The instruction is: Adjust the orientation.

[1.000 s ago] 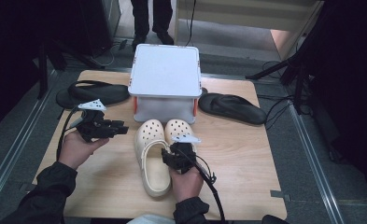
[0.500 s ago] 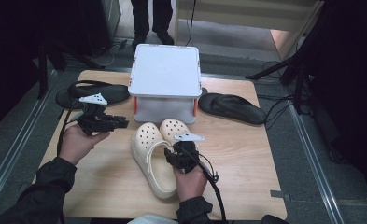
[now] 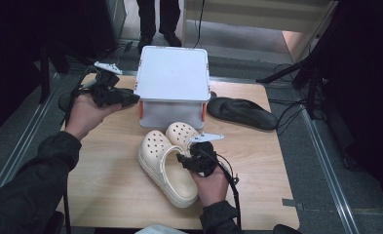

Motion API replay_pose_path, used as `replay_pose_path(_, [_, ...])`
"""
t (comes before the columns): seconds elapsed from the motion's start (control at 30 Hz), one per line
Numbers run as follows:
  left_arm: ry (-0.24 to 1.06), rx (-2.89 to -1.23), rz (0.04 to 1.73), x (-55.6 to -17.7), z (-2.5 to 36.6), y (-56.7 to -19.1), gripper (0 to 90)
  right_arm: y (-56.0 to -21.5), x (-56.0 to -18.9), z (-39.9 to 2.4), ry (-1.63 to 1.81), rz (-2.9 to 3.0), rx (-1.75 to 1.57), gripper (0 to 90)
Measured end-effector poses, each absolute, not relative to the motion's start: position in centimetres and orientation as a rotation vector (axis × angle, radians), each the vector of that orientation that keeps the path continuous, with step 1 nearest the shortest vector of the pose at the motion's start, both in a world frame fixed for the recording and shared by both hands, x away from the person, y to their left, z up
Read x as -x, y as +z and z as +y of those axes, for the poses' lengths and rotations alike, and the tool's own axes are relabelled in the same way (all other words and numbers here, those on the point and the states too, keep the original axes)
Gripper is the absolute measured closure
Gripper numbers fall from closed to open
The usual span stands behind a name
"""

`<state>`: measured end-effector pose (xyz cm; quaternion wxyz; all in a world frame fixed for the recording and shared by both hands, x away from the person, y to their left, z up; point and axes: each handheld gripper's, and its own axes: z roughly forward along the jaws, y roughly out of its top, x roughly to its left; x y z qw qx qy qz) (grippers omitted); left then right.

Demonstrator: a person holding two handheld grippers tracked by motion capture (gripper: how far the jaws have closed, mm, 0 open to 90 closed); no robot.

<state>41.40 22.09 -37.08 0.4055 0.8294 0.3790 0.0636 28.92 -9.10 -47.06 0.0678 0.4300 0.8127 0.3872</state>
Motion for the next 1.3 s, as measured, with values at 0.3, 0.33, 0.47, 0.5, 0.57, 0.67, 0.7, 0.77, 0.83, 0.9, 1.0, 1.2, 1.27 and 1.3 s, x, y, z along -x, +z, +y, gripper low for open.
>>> replay_pose_path(0.3, [0.182, -2.162, 0.956, -44.3, 21.1, -37.2, 90.0, -46.4, -30.7, -10.3, 1.186, 2.481, -1.263, 67.0])
replay_pose_path(0.33, [0.182, -2.159, 0.959, -44.3, 21.1, -37.2, 90.0, -46.3, -31.0, -10.4, 1.186, 2.481, -1.261, 67.0])
replay_pose_path(0.47, [0.174, -2.159, 0.961, -44.3, 21.1, -37.2, 90.0, -45.8, -32.8, -10.0, 1.162, 2.474, -1.239, 67.0])
replay_pose_path(0.5, [0.172, -2.158, 0.96, -44.4, 21.2, -37.2, 90.0, -45.7, -33.1, -9.9, 1.154, 2.474, -1.239, 67.0])
replay_pose_path(0.57, [0.172, -2.157, 0.96, -44.3, 21.1, -37.3, 90.0, -45.6, -34.1, -9.6, 1.141, 2.461, -1.223, 67.0])
replay_pose_path(0.67, [0.173, -2.162, 0.957, -44.3, 21.1, -37.2, 90.0, -45.6, -35.6, -8.9, 1.124, 2.439, -1.241, 67.0])
replay_pose_path(0.7, [0.172, -2.162, 0.957, -44.3, 21.1, -37.2, 90.0, -45.7, -36.1, -8.6, 1.122, 2.433, -1.234, 67.0])
replay_pose_path(0.77, [0.167, -2.159, 0.96, -44.3, 21.2, -37.2, 90.0, -45.8, -37.1, -8.0, 1.127, 2.407, -1.255, 67.0])
replay_pose_path(0.83, [0.162, -2.159, 0.958, -44.3, 21.2, -37.2, 90.0, -45.9, -37.9, -7.5, 1.136, 2.389, -1.261, 66.9])
replay_pose_path(0.9, [0.164, -2.159, 0.957, -44.3, 21.2, -37.2, 90.0, -46.3, -38.8, -6.8, 1.138, 2.366, -1.275, 66.9])
replay_pose_path(1.0, [0.171, -2.177, 0.954, -44.3, 21.1, -37.1, 90.0, -46.8, -39.5, -6.2, 1.138, 2.336, -1.288, 66.9])
replay_pose_path(1.2, [0.171, -2.189, 0.949, -44.4, 21.0, -37.0, 90.0, -47.7, -40.1, -5.2, 1.144, 2.273, -1.333, 66.9])
replay_pose_path(1.27, [0.17, -2.19, 0.947, -44.4, 21.1, -37.0, 90.0, -47.8, -40.3, -5.3, 1.148, 2.26, -1.34, 66.9])
replay_pose_path(1.3, [0.167, -2.189, 0.947, -44.4, 21.0, -37.0, 90.0, -47.9, -40.4, -5.4, 1.143, 2.256, -1.343, 66.8])
